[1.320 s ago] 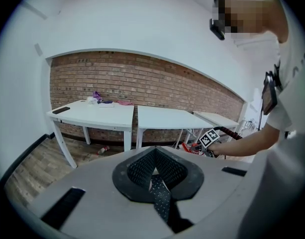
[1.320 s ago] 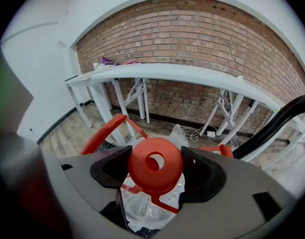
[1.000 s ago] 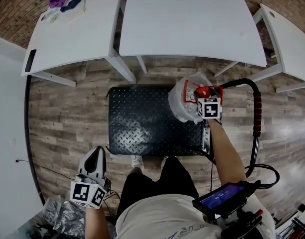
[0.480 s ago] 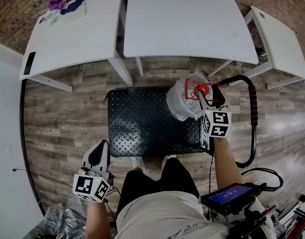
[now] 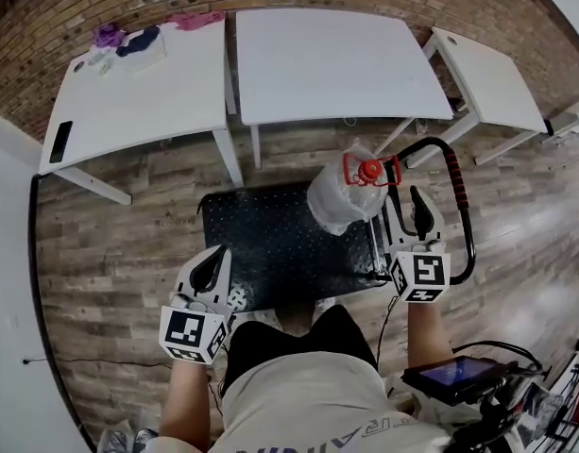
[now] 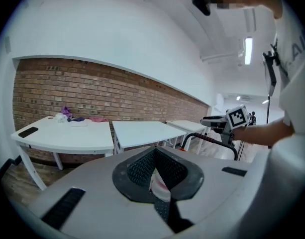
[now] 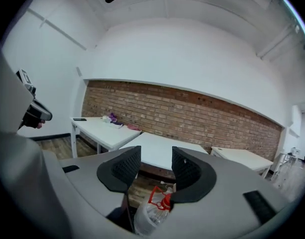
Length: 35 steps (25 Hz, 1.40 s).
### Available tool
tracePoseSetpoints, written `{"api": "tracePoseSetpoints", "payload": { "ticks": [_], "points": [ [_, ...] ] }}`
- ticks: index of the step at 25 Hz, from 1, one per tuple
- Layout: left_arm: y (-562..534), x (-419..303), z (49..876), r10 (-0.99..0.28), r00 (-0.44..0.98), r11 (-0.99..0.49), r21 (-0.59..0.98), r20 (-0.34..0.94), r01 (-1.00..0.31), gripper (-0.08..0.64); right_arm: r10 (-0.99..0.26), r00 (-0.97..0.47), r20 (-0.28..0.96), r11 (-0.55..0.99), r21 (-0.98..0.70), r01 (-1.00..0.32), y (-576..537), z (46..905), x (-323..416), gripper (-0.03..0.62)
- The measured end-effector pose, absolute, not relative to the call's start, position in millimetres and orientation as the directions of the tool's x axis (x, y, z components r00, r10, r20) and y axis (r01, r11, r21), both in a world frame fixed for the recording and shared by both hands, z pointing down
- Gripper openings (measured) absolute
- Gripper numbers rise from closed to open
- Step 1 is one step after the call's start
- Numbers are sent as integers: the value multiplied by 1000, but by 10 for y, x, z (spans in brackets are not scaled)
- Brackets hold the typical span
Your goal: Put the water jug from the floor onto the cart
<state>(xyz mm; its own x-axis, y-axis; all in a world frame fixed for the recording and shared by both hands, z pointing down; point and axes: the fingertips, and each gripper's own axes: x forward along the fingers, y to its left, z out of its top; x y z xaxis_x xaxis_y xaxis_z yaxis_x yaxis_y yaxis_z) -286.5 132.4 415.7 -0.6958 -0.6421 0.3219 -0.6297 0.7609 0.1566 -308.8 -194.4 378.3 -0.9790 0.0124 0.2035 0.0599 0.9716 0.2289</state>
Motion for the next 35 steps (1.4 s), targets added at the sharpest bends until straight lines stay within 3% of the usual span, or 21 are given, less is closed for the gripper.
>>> {"api": "tracePoseSetpoints", "payload": {
  "ticks": [2, 7, 12, 19, 35],
  "points": [
    [1260, -2817, 4090, -682, -668, 726, 171, 297, -666, 0, -18, -984, 178, 970, 241, 26, -1910, 3573, -2901, 166],
    [1209, -2606, 4055, -747, -612, 662, 218, 259, -717, 0, -83, -979, 188, 972, 234, -37, -1786, 3419, -2429, 139],
    [1253, -2415, 4082, -767, -595, 641, 326, 240, -695, 0, -139, -963, 229, 978, 181, -98, -1747, 3509, -1997, 10],
    [1014, -2142, 3848, -804, -552, 594, 269, 220, -758, 0, -193, -962, 195, 977, 129, -170, -1908, 3414, -1185, 5],
    [772, -636, 3614, -871, -406, 455, 141, 277, -879, 0, -271, -947, 173, 961, -5, -276, -1804, 3604, 539, 5]
  ]
}}
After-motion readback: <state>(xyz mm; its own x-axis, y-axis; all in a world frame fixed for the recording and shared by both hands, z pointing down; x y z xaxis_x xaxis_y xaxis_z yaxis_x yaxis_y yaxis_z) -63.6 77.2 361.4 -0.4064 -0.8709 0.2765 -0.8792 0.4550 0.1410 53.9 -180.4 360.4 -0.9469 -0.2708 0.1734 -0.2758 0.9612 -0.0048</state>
